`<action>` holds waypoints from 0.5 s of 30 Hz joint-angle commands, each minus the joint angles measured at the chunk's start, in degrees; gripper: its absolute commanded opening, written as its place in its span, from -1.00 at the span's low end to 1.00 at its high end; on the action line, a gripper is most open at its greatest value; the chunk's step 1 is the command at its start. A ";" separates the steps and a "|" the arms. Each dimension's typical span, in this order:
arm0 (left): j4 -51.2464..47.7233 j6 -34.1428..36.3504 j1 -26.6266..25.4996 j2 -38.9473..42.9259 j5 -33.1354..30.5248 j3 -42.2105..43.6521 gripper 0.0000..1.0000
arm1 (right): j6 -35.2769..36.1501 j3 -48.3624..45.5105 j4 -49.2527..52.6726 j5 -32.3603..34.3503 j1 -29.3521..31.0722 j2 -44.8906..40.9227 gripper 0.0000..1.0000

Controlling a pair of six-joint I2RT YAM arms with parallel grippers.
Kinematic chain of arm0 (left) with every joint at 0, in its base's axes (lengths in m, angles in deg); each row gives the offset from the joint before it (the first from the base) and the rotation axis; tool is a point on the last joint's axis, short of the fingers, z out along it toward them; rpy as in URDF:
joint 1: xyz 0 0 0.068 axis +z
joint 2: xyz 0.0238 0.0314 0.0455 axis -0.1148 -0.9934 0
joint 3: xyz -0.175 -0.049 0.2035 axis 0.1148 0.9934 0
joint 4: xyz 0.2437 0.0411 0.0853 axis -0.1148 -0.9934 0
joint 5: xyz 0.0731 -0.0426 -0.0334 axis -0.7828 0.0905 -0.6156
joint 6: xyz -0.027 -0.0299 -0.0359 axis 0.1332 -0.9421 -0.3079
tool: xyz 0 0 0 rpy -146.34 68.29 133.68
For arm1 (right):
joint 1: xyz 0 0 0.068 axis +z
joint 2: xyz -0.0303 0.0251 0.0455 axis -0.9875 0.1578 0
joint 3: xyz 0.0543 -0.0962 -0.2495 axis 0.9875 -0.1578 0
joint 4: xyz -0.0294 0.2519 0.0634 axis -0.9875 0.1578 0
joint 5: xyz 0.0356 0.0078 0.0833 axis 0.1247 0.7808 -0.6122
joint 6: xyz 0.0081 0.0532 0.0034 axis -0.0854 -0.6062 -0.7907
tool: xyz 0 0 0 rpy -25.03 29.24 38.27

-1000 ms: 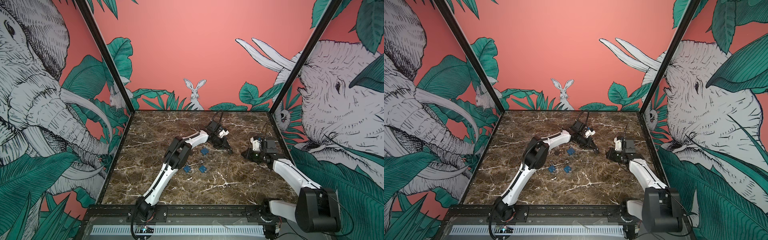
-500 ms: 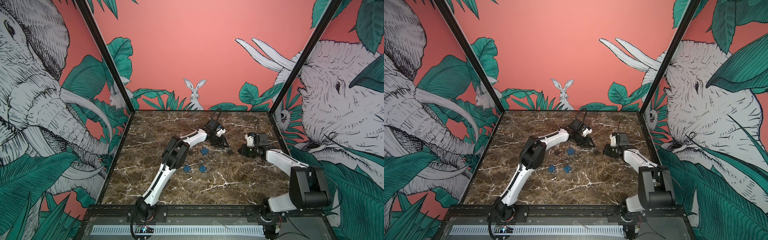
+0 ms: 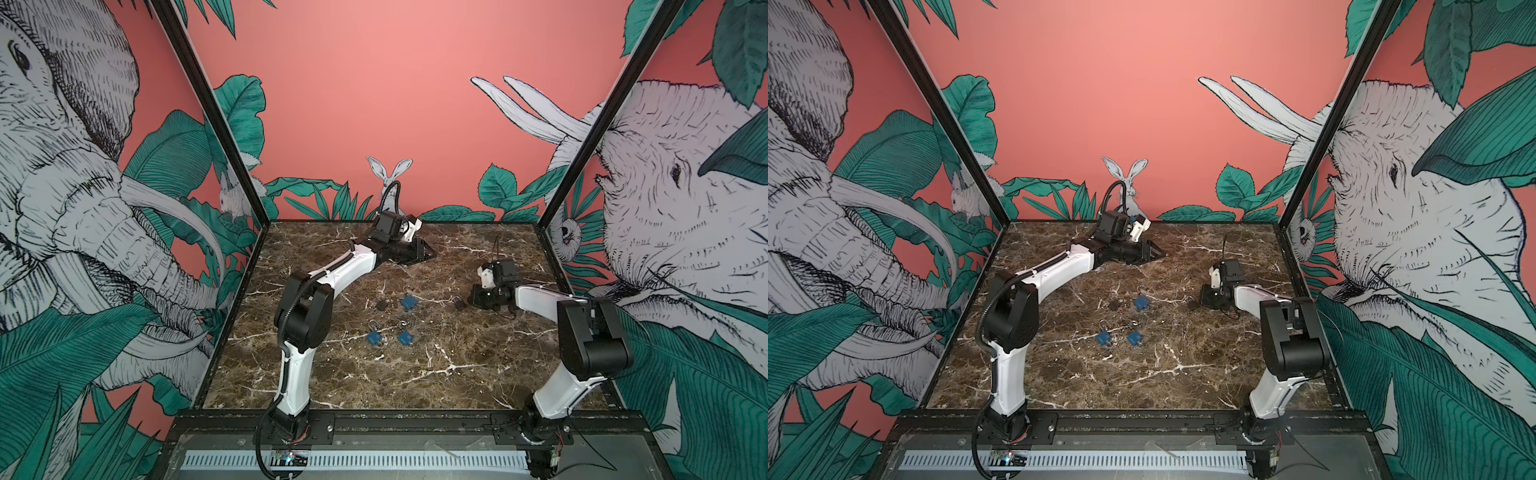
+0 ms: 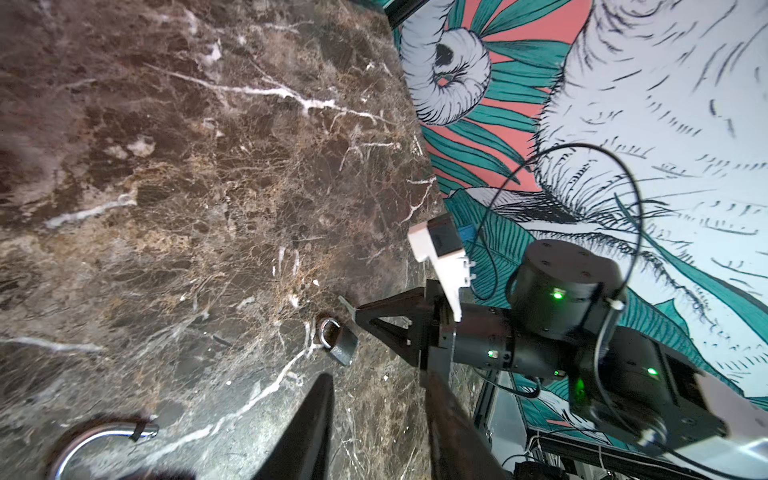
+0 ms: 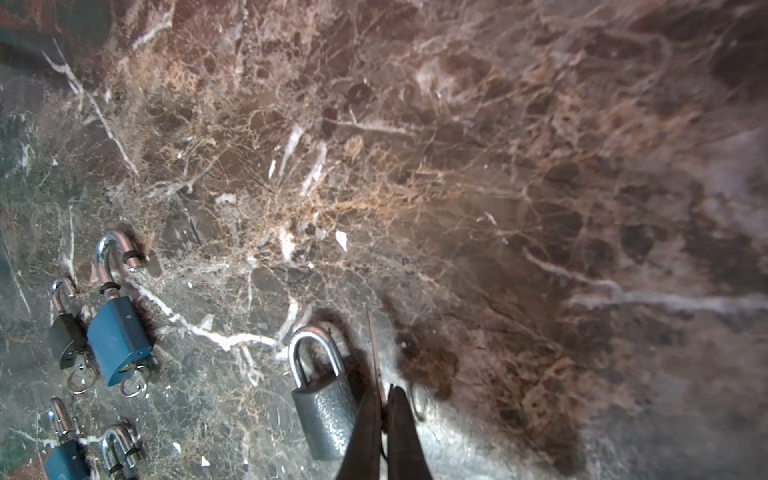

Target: Lock with the key

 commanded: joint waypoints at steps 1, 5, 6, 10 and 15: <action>0.99 0.57 -0.47 3.55 -0.72 2.07 -0.21 | 0.86 0.85 -0.87 1.01 0.47 0.47 -1.00; 1.18 0.74 -0.34 4.96 -1.21 3.80 -0.22 | 0.98 0.70 -1.14 1.20 0.73 0.03 -0.72; 1.52 0.59 -0.26 5.27 -1.11 4.33 -0.21 | 0.93 0.69 -0.88 1.25 0.78 -0.33 -0.71; 3.40 -0.13 0.14 7.58 -1.31 7.39 -0.22 | 1.05 0.57 0.51 1.55 1.02 -3.74 -0.63; 3.35 0.64 1.39 13.51 -3.34 13.38 -0.23 | 1.78 -0.05 5.59 4.50 4.76 -12.26 -0.61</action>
